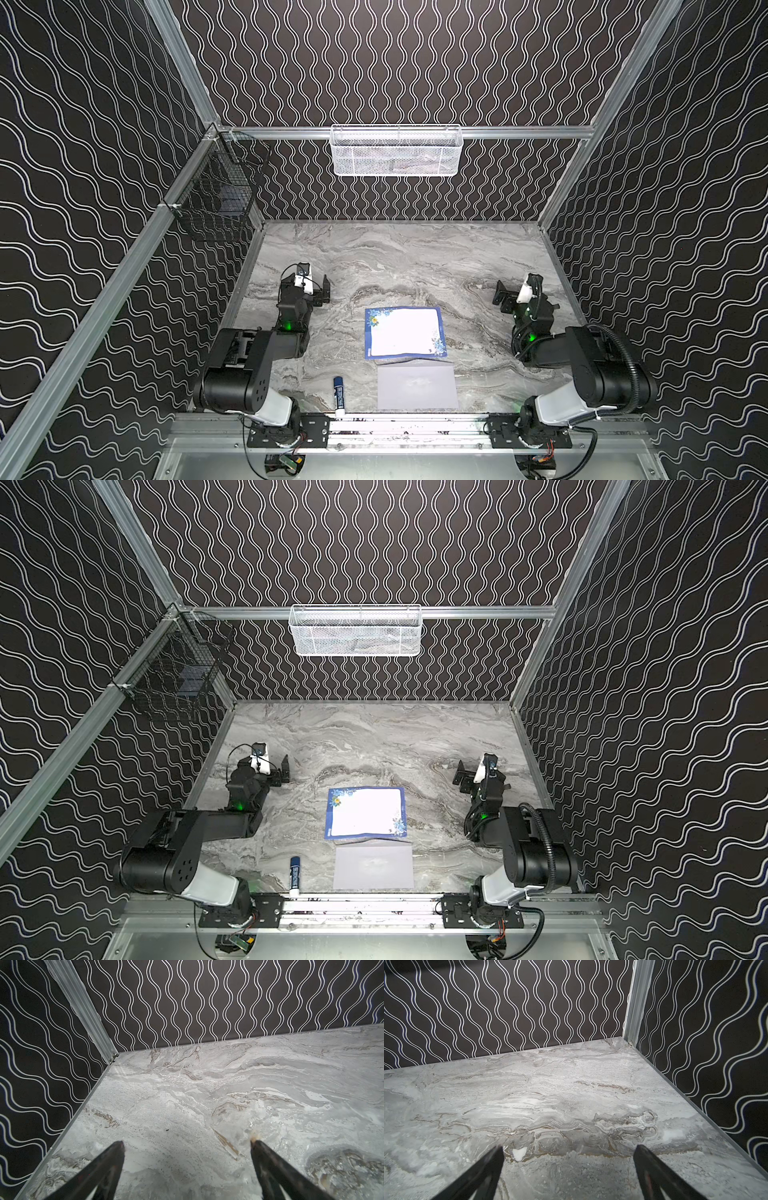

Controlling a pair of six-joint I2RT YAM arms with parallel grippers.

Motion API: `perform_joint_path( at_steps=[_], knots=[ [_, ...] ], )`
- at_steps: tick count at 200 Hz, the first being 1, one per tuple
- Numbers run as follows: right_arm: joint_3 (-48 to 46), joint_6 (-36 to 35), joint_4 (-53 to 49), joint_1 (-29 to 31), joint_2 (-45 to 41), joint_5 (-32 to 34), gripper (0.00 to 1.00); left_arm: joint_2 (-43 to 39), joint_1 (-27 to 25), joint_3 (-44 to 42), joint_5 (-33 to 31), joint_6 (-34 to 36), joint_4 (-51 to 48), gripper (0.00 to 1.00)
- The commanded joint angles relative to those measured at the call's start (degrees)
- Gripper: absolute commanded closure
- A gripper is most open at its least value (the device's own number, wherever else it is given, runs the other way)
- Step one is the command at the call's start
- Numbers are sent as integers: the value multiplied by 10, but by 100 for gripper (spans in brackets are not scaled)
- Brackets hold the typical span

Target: Place the letter into the envelope and seal it

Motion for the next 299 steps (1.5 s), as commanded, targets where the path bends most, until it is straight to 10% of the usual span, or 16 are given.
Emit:
perform_joint_path(
  at_steps=[1,37,73,111,169,220,299],
  knots=[
    [-3,-1,16,0,-5,11,0,-3,0,2,3,8,6,1],
    [12,-4,-40,35,-51,126,0,-23,-4,1,-37,0,-2,1],
    [99,2,-240,107,-132,207,0,-121,-59,87,-164,4,-212,1],
    [208,191,-542,150,-196,75,0,-160,-96,252,-105,-182,-568,1],
    [227,273,-726,180,-206,-190,0,-162,-222,318,20,-251,-736,1],
    [243,220,-741,226,-132,-298,0,-117,-235,316,166,-274,-758,1],
    [212,199,-699,239,-85,-353,0,-42,-264,308,230,-287,-738,1]
  ],
)
